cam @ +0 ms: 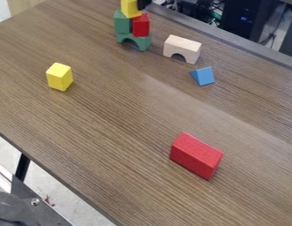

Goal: Putting the yellow cube on top of green and red cube

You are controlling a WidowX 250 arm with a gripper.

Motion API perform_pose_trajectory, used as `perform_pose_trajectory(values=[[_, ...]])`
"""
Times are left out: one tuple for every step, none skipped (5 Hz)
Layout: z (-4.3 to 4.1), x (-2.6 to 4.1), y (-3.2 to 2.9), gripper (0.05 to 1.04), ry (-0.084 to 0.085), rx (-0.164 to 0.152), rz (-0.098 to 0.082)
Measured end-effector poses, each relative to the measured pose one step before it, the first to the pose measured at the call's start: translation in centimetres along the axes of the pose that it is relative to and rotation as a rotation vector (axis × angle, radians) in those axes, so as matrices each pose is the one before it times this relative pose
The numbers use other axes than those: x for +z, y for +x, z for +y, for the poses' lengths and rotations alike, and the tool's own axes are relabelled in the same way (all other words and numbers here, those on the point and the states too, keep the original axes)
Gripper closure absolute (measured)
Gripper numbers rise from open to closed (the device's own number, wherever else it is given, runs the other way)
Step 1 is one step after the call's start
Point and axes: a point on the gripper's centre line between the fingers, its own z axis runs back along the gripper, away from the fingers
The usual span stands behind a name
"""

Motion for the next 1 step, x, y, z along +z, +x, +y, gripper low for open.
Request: perform_pose_trajectory(values=[[-0.198, 5.890, -0.239, 0.083, -0.0725, -0.0027, 0.0997]])
